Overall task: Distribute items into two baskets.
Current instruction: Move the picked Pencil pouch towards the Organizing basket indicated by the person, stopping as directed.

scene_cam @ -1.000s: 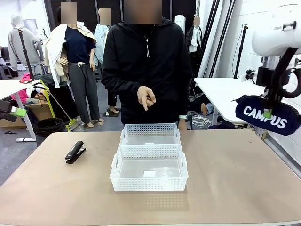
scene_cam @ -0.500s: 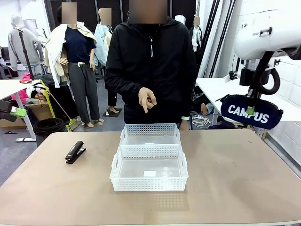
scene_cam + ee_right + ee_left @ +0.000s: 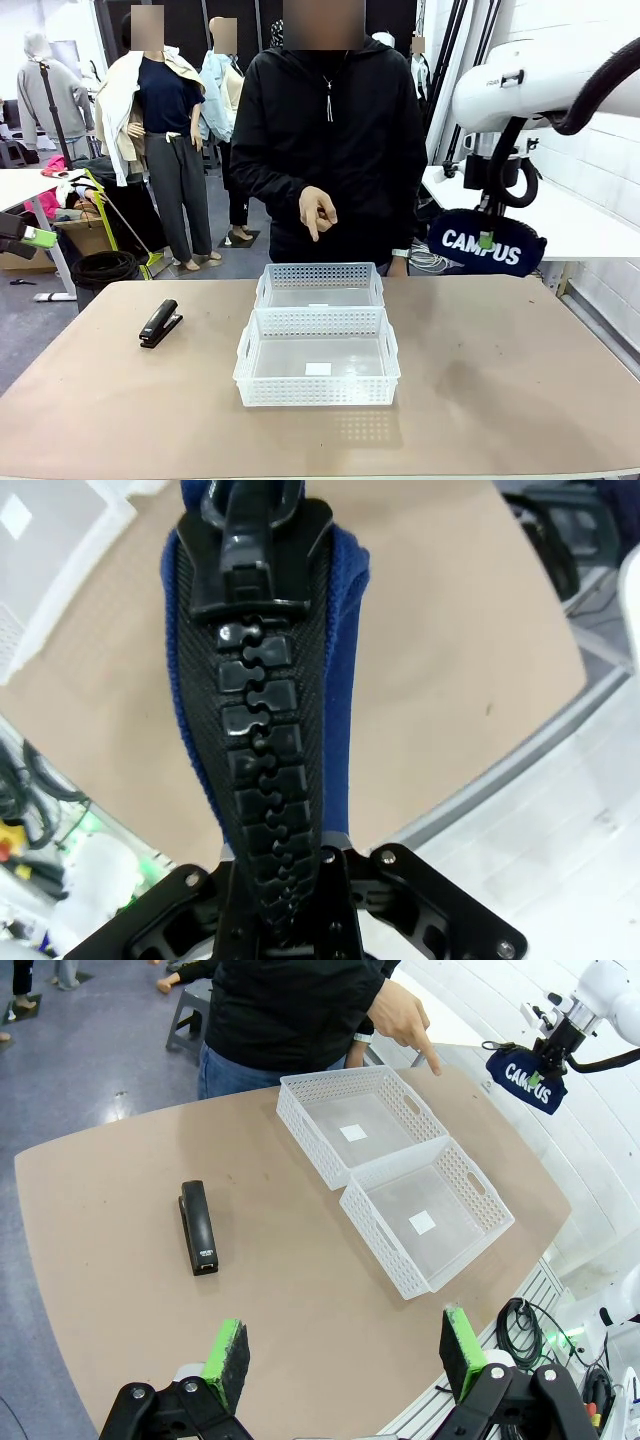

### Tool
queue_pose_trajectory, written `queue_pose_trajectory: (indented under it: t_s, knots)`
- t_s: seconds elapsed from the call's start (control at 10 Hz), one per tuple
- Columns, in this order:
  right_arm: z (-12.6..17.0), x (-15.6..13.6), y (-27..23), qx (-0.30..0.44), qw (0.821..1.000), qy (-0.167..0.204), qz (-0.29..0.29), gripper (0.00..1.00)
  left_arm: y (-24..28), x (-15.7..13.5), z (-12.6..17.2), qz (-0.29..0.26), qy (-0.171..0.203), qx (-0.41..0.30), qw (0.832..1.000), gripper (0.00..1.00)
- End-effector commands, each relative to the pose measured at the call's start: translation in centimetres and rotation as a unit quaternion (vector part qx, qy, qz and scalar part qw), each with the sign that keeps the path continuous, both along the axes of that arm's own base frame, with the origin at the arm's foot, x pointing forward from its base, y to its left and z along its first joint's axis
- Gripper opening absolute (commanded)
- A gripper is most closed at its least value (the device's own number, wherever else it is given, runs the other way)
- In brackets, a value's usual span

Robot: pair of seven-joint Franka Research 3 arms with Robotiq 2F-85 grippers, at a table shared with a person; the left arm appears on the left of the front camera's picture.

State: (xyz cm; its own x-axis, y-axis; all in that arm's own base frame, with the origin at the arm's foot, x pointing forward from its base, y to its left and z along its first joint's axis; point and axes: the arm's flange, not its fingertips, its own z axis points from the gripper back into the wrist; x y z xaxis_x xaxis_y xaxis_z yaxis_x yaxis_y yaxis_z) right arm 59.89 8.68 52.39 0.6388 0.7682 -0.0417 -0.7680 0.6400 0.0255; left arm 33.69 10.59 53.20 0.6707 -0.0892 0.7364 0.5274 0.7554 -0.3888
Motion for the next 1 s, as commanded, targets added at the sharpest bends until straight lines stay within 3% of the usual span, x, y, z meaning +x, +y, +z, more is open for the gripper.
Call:
queue_pose_trajectory:
  t_s: [0.0, 0.9]
  knots:
    - [0.3, 1.5, 1.8, 0.015, 1.0, 0.015, -0.008, 0.0, 0.2, 0.0, -0.1, -0.007, -0.008, -0.007, 1.0, 1.0]
    - [-2.5, 4.6, 10.6, 0.016, 0.998, 0.048, 0.048, 0.0, 0.2, 0.0, -0.1, -0.007, -0.008, -0.007, 1.0, 1.0]
